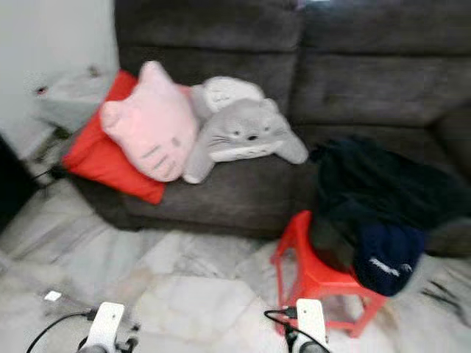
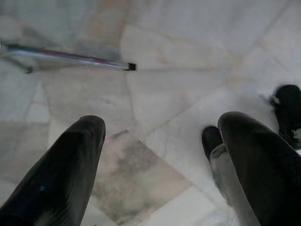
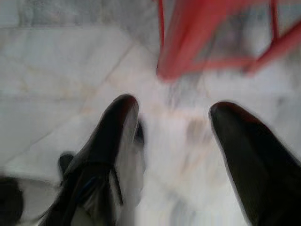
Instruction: Hang hanger
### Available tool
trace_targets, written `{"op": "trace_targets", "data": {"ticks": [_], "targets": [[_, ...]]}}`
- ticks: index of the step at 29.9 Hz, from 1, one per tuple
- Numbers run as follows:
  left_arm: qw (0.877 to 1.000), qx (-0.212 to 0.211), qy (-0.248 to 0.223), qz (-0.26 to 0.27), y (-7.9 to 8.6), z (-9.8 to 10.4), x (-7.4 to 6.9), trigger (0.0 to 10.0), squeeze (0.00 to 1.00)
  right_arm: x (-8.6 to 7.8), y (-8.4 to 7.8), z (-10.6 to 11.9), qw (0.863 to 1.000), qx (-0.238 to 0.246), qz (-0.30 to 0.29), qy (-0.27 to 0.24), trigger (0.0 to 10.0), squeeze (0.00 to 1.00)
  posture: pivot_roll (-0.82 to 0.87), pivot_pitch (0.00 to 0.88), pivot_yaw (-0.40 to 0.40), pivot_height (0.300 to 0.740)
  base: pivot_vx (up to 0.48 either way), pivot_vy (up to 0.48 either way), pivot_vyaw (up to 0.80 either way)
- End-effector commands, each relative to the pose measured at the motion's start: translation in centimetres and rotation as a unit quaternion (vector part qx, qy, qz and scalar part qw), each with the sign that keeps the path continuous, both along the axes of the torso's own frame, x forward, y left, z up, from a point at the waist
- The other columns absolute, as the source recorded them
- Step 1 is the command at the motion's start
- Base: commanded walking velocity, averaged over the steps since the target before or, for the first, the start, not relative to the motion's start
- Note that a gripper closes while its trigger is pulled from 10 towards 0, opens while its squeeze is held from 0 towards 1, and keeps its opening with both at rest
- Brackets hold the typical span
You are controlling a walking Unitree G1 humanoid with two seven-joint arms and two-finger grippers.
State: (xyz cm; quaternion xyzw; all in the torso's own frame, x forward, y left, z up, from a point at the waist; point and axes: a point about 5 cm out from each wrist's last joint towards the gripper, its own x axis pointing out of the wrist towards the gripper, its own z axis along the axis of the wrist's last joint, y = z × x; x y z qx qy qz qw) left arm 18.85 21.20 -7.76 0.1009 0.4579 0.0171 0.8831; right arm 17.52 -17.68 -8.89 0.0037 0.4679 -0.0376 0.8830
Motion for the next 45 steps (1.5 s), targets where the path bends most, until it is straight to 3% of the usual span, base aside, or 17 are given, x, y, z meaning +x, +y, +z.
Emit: {"op": "trace_targets", "data": {"ticks": [1, 13, 37, 45], "targets": [[1.0, 0.002, 0.01, -0.004, 0.1, -0.2, -0.4, 10.0, 0.0, 0.0, -0.2, 0.0, 1.0, -0.001, -0.004, 0.002, 10.0, 0.0, -0.08, 0.046, 0.046, 0.74, 0.0, 0.0, -0.76], [1.0, 0.005, 0.014, -0.012, 0.0, -0.2, -0.4, 10.0, 0.0, 0.0, -0.2, 0.1, 1.0, -0.003, -0.002, -0.003, 10.0, 0.0, -0.08, 0.044, 0.045, 0.74, 0.0, 0.0, -0.17], [1.0, 0.005, 0.012, -0.012, 0.1, -0.3, -0.6, 10.0, 0.0, -0.3, 0.0, -0.1, 1.0, -0.002, 0.001, -0.001, 10.0, 0.0, -0.09, 0.003, 0.055, 0.74, 0.0, -0.263, 0.0], [1.0, 0.008, 0.017, -0.005, 1.7, -0.2, -1.2, 10.0, 0.0, -0.3, 0.0, -0.1, 1.0, -0.002, 0.001, -0.001, 10.0, 0.0, -0.08, 0.002, 0.055, 0.74, 0.0, -0.267, 0.0]]}}
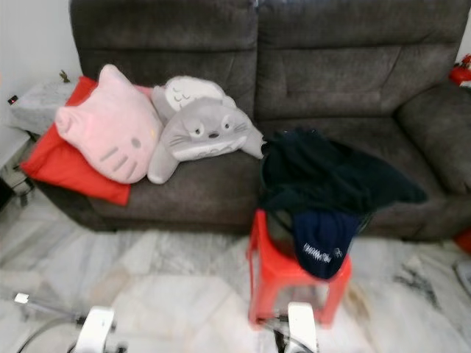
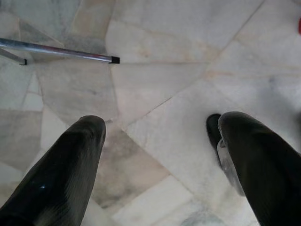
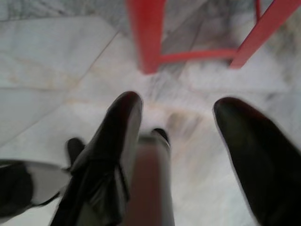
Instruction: Hang hanger
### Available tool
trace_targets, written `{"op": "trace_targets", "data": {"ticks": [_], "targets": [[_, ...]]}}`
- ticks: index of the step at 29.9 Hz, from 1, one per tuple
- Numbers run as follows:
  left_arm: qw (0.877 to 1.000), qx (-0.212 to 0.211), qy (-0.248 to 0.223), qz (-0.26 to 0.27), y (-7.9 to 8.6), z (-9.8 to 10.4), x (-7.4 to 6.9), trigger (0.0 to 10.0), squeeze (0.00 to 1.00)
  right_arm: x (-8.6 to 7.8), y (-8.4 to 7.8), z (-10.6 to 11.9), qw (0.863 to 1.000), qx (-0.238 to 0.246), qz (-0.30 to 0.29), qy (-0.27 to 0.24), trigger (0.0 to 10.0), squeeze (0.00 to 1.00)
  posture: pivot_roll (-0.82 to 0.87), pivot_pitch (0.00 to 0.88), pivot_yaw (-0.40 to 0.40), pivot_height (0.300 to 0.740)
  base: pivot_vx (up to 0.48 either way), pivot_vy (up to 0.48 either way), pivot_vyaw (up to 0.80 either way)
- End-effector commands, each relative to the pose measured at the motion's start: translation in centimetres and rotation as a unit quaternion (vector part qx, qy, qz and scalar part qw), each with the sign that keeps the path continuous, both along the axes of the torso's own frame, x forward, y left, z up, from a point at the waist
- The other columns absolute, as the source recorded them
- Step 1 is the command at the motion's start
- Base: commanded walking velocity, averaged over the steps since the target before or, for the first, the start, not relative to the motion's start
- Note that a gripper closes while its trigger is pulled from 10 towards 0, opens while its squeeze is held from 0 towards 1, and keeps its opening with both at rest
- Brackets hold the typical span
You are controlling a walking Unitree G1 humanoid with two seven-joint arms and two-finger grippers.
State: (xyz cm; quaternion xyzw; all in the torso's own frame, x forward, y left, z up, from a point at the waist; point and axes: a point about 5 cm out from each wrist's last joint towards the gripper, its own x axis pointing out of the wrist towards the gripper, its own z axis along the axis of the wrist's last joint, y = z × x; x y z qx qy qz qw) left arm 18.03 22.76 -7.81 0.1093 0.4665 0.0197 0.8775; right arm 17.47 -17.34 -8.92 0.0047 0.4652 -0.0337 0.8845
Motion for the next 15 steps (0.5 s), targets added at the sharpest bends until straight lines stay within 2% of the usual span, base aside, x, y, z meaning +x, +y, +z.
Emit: {"op": "trace_targets", "data": {"ticks": [1, 15], "targets": [[1.0, 0.0, 0.007, -0.003, 0.29, -0.14, -0.43, 10.0, 0.0, -0.26, -0.34, -0.08, 1.0, -0.005, -0.002, 0.002, 10.0, 0.0, -0.08, 0.002, 0.055, 0.74, 0.0, -0.27, 0.0], [1.0, 0.001, 0.014, 0.006, 1.08, -0.3, -1.25, 10.0, 0.0, -0.09, -0.47, 0.02, 1.0, -0.005, -0.008, -0.002, 10.0, 0.0, -0.08, 0.026, 0.052, 0.74, 0.0, -0.258, 0.0]]}}
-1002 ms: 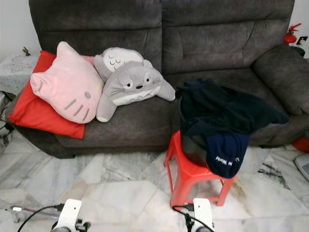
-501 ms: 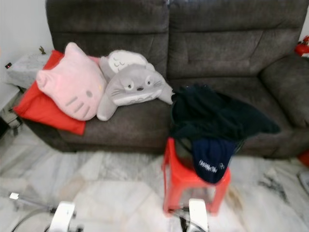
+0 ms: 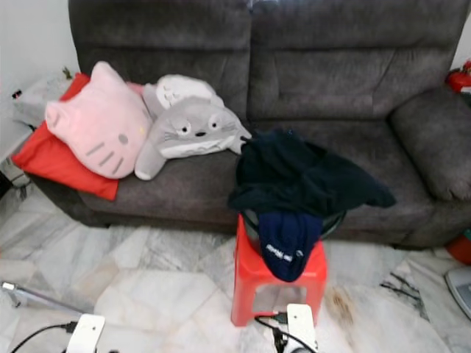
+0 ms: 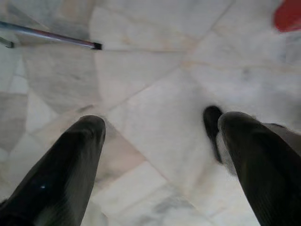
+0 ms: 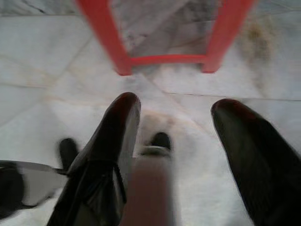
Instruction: Hang hanger
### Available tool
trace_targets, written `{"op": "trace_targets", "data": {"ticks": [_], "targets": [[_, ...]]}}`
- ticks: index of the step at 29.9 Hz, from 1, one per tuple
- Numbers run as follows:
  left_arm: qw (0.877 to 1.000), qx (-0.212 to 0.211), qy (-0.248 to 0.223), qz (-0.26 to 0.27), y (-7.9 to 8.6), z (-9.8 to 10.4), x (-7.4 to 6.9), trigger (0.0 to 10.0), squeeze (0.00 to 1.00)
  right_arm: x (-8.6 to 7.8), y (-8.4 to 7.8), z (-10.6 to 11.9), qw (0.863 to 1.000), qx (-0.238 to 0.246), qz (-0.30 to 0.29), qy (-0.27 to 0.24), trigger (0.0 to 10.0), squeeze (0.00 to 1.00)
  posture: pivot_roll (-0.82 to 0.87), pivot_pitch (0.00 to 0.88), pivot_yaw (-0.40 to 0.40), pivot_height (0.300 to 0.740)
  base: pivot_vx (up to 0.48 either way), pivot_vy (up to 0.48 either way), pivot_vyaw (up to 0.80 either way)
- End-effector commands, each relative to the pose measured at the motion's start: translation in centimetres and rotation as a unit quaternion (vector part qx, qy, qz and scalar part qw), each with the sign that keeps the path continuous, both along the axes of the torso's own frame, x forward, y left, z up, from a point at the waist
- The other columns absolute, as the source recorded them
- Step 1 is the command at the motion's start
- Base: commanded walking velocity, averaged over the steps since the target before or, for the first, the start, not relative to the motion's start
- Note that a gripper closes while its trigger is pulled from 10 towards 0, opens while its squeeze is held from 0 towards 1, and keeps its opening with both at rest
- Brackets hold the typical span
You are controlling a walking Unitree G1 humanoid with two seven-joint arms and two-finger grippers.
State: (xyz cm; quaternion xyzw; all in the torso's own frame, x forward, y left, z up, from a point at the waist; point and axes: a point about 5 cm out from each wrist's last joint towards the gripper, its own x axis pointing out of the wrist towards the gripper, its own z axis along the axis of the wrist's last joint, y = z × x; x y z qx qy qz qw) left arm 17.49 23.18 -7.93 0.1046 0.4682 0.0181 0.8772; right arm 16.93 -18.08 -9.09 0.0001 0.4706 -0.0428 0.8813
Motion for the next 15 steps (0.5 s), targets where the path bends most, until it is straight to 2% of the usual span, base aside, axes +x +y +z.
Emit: {"op": "trace_targets", "data": {"ticks": [1, 7, 12, 15], "targets": [[1.0, 0.006, 0.013, 0.005, 0.6, -0.2, -0.8, 10.0, 0.0, 0.5, 0.3, 0.2, 1.0, 0.003, -0.002, -0.009, 10.0, 0.0, -0.08, 0.026, 0.052, 0.74, 0.0, 0.0, 0.0], [1.0, 0.005, 0.013, 0.012, 0.5, -0.3, -0.8, 10.0, 0.0, 0.5, 0.3, 0.2, 1.0, 0.003, -0.003, -0.009, 10.0, 0.0, -0.08, 0.03, 0.052, 0.74, 0.0, 0.0, 0.0], [1.0, 0.0, 0.01, 0.012, -0.7, -0.6, -0.9, 10.0, 0.0, 0.6, 0.2, 0.2, 1.0, 0.003, -0.003, -0.01, 10.0, 0.0, -0.08, 0.034, 0.052, 0.74, 0.0, 0.0, 0.0], [1.0, -0.003, 0.008, 0.016, -0.9, -0.6, -0.9, 10.0, 0.0, 0.6, 0.1, 0.3, 1.0, 0.002, -0.003, -0.01, 10.0, 0.0, -0.08, 0.037, 0.05, 0.74, 0.0, 0.0, 0.0]]}}
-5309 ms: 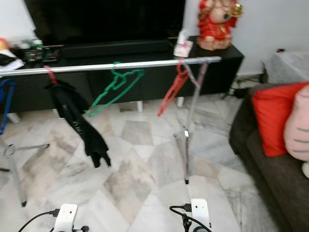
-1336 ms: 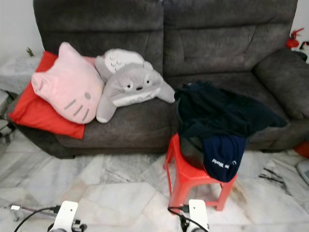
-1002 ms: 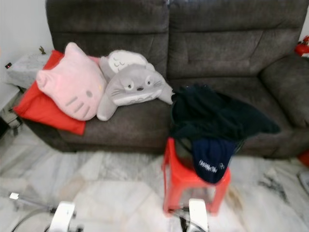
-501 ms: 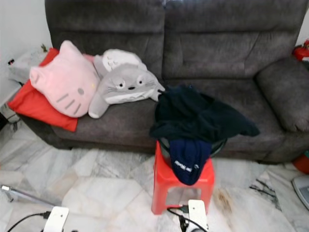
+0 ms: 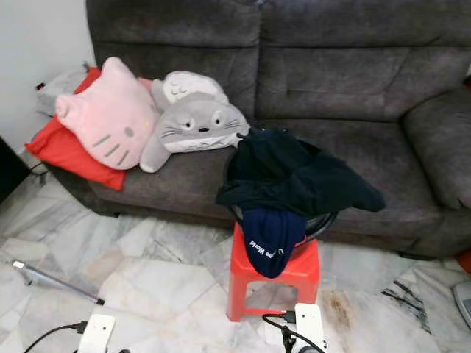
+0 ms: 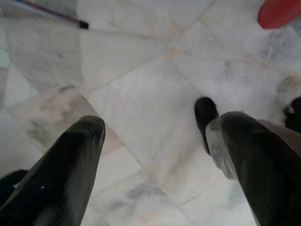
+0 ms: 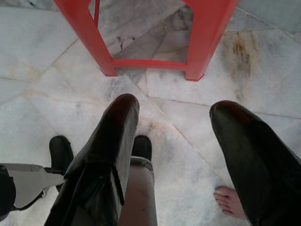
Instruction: Hang hanger
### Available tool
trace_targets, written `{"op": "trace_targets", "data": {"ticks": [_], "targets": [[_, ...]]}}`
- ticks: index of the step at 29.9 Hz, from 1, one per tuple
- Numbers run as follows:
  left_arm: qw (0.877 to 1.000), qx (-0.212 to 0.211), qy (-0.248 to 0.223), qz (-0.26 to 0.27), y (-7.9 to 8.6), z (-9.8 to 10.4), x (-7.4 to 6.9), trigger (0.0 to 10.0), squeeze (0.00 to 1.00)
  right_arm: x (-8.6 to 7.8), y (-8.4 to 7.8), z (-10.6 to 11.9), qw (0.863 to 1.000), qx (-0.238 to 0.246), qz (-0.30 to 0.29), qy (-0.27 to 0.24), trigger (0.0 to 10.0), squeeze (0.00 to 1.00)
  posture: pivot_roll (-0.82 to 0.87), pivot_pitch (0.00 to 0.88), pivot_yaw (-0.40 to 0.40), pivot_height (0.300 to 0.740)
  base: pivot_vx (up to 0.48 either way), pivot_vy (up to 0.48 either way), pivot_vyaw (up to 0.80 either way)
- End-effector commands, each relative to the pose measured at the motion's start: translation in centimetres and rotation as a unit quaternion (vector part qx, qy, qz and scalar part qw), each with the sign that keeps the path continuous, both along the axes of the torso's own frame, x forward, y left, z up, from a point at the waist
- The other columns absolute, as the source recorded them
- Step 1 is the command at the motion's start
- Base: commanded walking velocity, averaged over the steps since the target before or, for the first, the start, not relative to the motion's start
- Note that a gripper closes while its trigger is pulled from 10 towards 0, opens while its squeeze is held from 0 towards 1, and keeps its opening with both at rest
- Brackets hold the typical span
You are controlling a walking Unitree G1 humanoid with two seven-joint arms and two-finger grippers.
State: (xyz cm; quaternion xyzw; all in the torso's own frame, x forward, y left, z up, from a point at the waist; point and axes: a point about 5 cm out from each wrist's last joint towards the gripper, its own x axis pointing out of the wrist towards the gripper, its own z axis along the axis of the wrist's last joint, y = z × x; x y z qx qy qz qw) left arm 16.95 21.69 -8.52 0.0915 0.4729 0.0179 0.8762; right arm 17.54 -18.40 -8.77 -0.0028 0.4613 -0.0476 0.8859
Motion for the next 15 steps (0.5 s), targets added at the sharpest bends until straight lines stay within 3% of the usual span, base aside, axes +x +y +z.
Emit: {"op": "trace_targets", "data": {"ticks": [1, 7, 15], "targets": [[1.0, 0.009, 0.003, 0.01, 0.6, 0.0, -0.4, 10.0, 0.0, 0.0, 0.5, -0.1, 1.0, 0.007, 0.0, 0.0, 10.0, 0.0, -0.08, 0.037, 0.05, 0.74, 0.0, 0.0, 0.0], [1.0, 0.015, -0.003, 0.007, 1.7, 0.6, 0.6, 10.0, 0.0, 0.0, 0.4, 0.0, 1.0, 0.007, 0.002, 0.0, 10.0, 0.0, -0.08, 0.042, 0.049, 0.74, 0.0, 0.0, 0.0], [1.0, 0.022, -0.003, 0.003, 2.4, 0.9, 0.8, 10.0, 0.0, 0.0, 0.4, 0.0, 1.0, 0.006, 0.003, 0.0, 10.0, 0.0, -0.08, 0.043, 0.049, 0.74, 0.0, -0.031, 0.0]]}}
